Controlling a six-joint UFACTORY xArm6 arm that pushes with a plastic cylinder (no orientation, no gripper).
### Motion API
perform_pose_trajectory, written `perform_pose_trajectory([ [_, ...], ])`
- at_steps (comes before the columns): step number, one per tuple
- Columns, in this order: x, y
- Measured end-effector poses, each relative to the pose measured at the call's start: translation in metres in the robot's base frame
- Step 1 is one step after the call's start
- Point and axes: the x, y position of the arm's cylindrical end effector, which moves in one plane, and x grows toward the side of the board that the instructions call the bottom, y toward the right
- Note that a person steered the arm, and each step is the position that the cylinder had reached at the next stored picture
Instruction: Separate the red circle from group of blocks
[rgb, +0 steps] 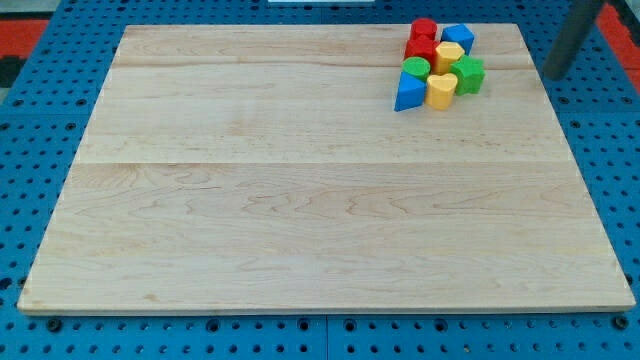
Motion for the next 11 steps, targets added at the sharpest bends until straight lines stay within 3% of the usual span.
perform_pose_trajectory([
  [1, -0.071, -0.020],
  [2, -0.070, -0.032],
  [4, -0.067, -0.152],
  [7, -0.039, -0.173],
  [10, 0.048, -0.286],
  [11, 0.033, -0.260],
])
